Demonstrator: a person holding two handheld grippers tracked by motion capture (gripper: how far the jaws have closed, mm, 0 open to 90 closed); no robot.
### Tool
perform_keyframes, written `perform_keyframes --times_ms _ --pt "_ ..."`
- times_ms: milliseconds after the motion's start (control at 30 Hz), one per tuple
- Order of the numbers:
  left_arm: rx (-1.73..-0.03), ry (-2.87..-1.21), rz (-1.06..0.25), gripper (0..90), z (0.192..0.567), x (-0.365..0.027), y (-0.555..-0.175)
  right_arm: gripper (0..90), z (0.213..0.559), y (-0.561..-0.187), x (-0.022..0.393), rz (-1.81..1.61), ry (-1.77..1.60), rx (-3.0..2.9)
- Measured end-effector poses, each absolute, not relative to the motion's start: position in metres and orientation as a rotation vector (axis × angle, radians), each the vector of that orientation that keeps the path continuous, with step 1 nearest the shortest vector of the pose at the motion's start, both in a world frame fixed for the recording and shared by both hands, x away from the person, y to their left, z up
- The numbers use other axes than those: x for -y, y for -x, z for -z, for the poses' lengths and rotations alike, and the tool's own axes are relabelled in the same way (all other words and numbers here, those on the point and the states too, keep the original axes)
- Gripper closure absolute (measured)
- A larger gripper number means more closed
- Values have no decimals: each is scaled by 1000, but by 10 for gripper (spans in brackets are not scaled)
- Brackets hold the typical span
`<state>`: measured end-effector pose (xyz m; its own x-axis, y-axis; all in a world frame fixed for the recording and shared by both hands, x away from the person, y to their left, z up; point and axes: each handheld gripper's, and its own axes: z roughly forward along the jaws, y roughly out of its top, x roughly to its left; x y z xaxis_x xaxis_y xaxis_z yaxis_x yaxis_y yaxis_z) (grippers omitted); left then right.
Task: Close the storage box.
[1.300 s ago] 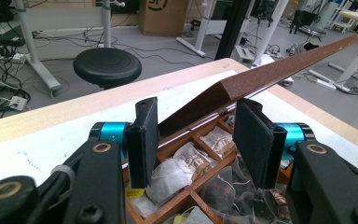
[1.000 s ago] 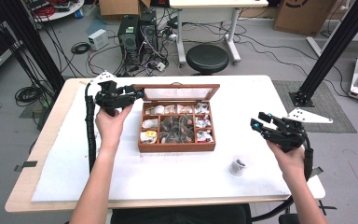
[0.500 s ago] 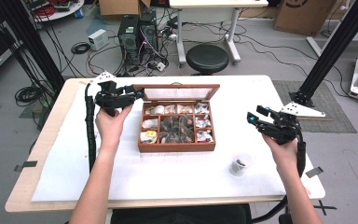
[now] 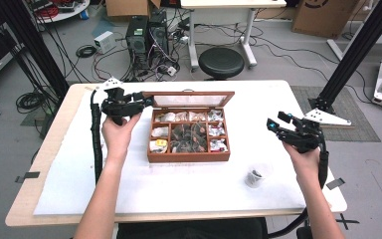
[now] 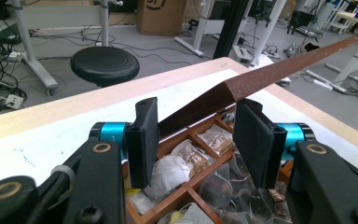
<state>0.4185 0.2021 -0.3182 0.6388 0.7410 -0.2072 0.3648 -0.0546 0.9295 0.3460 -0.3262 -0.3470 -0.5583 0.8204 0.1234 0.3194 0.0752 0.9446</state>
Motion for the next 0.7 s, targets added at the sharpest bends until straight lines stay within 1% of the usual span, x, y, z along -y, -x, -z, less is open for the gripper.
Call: perform_keyframes --times_ms 233,700 --pt "-926 -1656 -376 500 320 -203 -419 404 348 -347 328 -1494 -1134 -1900" --pt "-965 -1627 -348 443 323 -200 -417 400 348 -347 329 -1486 -1133 -1901"
